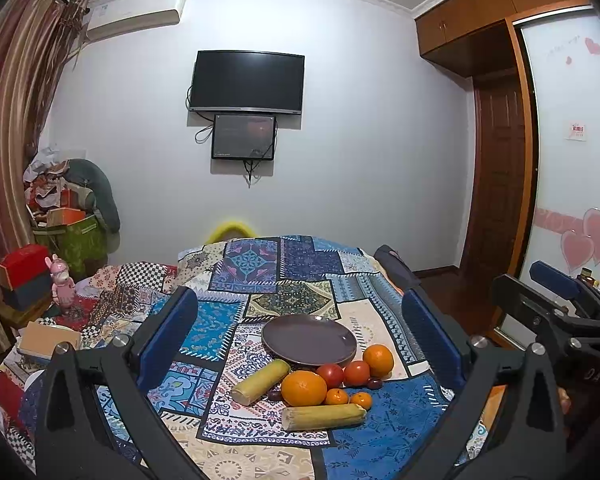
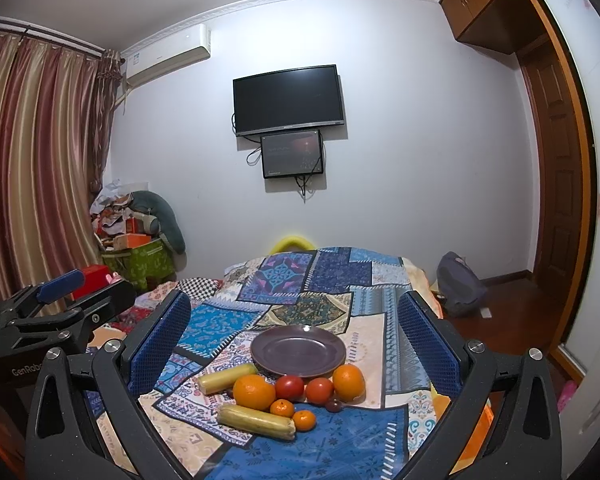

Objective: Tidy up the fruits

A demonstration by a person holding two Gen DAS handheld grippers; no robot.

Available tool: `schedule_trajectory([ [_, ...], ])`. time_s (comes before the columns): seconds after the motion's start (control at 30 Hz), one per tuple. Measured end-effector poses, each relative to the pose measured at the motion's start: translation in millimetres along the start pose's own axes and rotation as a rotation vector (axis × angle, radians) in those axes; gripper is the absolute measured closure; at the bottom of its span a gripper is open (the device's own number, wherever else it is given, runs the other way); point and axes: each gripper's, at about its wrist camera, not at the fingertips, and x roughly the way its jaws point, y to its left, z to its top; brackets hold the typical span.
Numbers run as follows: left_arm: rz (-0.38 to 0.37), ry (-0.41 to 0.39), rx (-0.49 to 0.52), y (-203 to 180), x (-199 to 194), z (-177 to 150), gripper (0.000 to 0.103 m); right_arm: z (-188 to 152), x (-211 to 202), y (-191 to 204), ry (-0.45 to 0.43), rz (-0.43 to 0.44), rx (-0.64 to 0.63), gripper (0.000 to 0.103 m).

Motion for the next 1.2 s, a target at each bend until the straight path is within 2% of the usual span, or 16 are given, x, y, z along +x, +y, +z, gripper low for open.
schedule_trajectory([
  [0.23,-0.018,0.020,-0.002,-2,8,-2,0.001,-4,7,-9,0.017,-0.008,0.027,0.000],
  [0.37,-0.011,0.059,0.003,-4,23,-5,0.011,-9,15,-19,0.052,-0.010,0.058,0.001],
  [0.53,-0.017,0.149,0.002,-1,50,-16,0.025,-18,29,-30,0.109,-0.017,0.046,0.013],
  [0.67,-0.026,0.233,-0.007,2,75,-25,0.025,-25,42,-37,0.160,-0.005,0.047,0.020],
  [0.87,-0.025,0.373,0.001,3,118,-49,0.031,-38,72,-49,0.262,0.015,0.062,0.025],
  [1.2,-0.022,0.521,0.027,1,169,-84,0.031,-64,103,-66,0.404,0.031,0.066,0.030],
])
